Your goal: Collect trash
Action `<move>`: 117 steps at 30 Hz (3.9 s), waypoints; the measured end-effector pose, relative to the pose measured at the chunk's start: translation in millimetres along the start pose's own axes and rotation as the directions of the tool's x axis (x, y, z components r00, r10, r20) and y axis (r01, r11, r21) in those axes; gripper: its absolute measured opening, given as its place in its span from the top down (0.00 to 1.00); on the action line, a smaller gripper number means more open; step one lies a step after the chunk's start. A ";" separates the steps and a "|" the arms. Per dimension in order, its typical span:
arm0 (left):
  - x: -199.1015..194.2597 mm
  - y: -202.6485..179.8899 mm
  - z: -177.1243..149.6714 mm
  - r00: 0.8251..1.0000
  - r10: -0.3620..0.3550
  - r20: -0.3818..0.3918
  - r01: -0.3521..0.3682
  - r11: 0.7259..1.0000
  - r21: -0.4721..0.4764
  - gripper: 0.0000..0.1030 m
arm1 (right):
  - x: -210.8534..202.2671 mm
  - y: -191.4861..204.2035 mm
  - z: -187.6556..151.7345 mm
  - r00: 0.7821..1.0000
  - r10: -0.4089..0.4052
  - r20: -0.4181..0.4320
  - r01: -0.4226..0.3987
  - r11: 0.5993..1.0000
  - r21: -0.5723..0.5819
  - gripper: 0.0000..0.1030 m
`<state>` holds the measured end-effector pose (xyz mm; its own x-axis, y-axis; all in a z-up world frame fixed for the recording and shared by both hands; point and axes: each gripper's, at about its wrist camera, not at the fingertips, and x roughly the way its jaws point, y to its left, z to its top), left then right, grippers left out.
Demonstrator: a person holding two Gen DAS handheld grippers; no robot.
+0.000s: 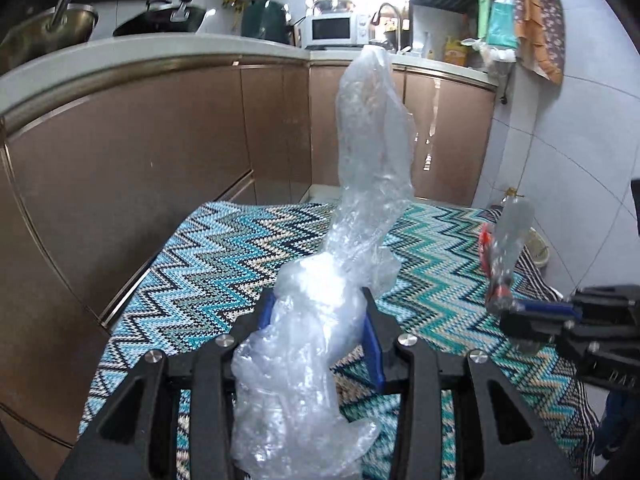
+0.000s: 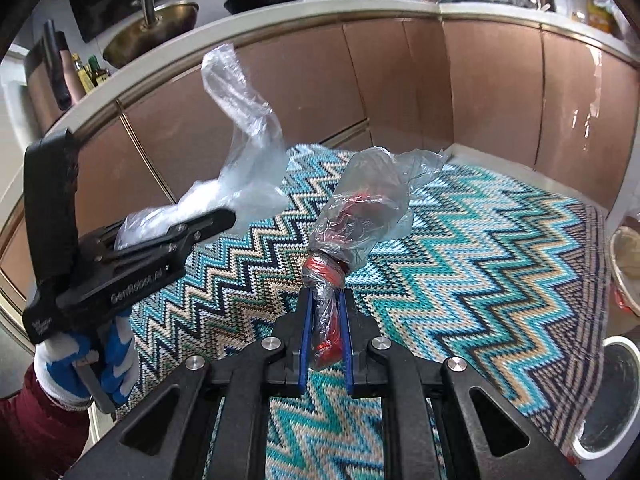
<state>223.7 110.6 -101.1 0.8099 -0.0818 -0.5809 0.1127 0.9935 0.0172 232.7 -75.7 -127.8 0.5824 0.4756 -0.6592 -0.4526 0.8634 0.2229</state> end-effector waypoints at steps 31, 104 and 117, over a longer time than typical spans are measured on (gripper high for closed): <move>-73.4 -170.8 14.3 0.996 -0.055 0.068 0.036 0.969 0.244 0.63 | -170.3 -92.9 -64.7 0.962 -0.125 0.241 0.094 0.986 0.135 0.88; 30.8 -378.1 43.9 0.942 -0.317 -0.111 0.336 0.892 0.303 0.25 | -186.7 -300.7 -100.9 0.857 -0.510 0.077 0.439 0.799 0.412 0.24; -55.4 -211.4 26.9 0.990 -0.102 0.093 0.087 0.985 0.149 0.19 | -211.5 -150.0 -61.4 0.820 -0.523 0.232 0.469 0.847 0.249 0.03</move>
<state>170.4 -97.1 -50.6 0.8444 -0.1896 -0.5010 0.2673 0.9597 0.0872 135.9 -316.2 -66.0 0.8711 -0.0220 -0.4907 0.0581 0.9966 0.0585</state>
